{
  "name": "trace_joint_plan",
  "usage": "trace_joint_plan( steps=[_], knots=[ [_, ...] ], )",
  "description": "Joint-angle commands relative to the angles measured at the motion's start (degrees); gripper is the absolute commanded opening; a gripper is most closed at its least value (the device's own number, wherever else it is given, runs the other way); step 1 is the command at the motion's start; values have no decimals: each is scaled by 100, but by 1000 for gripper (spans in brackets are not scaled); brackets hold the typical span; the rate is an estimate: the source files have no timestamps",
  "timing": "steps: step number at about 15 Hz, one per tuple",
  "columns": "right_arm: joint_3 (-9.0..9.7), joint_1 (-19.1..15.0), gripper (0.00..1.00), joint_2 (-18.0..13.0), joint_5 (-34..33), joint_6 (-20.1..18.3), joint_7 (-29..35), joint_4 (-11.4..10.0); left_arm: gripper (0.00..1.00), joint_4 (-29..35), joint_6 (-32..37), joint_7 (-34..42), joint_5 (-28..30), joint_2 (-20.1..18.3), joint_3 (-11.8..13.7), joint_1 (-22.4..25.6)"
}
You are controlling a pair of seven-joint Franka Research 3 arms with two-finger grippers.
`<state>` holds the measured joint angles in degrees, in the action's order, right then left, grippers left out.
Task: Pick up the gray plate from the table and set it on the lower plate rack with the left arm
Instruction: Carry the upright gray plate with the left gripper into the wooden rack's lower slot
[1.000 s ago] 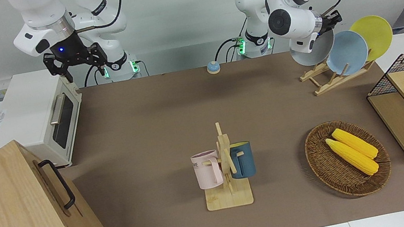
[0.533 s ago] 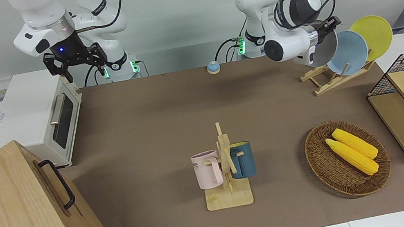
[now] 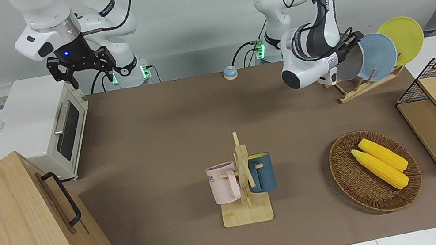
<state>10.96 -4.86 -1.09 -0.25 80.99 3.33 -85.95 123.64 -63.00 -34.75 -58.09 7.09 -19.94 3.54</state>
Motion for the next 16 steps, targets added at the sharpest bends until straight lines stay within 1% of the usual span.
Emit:
trace_joint_plan(
  steps=[1,3,6,10,16],
  knots=[
    [38,-41,987,-14,43,-83,1,35,0,-41,139,-295,-167,266,17,-20],
    [38,-41,987,-14,43,-83,1,35,0,-103,131,-400,-176,415,26,-3],
    [38,-41,990,-14,43,-83,1,35,0,-129,69,-427,-334,547,69,24],
    [38,-41,987,-14,43,-83,1,35,0,-182,-10,-480,-334,688,78,33],
    [38,-41,990,-14,43,-83,1,35,0,-296,-159,-454,-282,732,87,68]
  ],
)
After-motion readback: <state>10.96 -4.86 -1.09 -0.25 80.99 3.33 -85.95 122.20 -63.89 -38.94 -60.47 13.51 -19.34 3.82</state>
